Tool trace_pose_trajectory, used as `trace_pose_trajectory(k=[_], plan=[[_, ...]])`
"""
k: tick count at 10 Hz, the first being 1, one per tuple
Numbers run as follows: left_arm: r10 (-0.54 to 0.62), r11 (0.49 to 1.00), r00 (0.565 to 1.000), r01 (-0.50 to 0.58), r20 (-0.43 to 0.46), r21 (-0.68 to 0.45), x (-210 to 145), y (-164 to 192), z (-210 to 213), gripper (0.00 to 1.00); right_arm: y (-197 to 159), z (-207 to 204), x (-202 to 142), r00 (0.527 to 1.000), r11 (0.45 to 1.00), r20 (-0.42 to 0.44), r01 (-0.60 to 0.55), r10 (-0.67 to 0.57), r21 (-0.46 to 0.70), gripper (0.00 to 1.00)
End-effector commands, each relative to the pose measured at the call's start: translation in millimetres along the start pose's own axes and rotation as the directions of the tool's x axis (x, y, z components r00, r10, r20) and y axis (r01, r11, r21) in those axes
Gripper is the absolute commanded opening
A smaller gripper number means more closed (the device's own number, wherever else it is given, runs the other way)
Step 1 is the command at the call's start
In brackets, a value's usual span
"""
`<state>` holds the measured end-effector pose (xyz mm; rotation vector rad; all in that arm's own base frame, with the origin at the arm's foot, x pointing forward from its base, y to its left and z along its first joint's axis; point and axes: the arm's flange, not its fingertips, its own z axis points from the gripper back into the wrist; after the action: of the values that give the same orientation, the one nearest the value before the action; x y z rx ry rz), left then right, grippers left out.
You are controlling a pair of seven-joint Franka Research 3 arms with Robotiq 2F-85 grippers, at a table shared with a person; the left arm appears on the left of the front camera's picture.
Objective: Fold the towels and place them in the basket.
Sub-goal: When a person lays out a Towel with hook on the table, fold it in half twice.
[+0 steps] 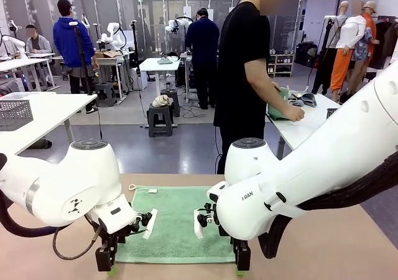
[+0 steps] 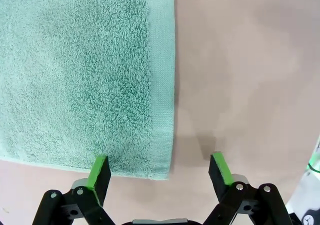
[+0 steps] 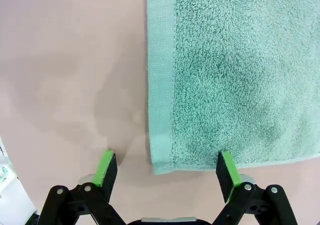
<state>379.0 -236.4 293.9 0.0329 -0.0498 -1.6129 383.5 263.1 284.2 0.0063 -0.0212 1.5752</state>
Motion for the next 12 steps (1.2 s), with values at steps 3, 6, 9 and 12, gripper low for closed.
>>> trace_pose_trajectory(k=[3,6,9,12], plan=[[0.005,1.000,1.000,-0.005,0.012,0.011,-4,1,-1,0.80,4,-3,-2,0.999,1.000,0.032,-0.016,0.017,-0.006,0.94],[0.011,0.999,1.000,-0.012,0.014,0.032,-5,0,3,0.75,4,0,-3,0.999,1.000,0.038,-0.009,0.009,-0.011,0.60],[0.016,0.999,1.000,-0.017,0.013,0.039,-6,1,5,0.20,2,7,-3,0.999,1.000,0.038,-0.003,0.003,-0.015,0.35],[0.020,0.999,1.000,-0.020,0.011,0.045,-7,3,8,0.15,0,7,-2,0.999,1.000,0.035,-0.002,0.002,-0.013,0.00]])
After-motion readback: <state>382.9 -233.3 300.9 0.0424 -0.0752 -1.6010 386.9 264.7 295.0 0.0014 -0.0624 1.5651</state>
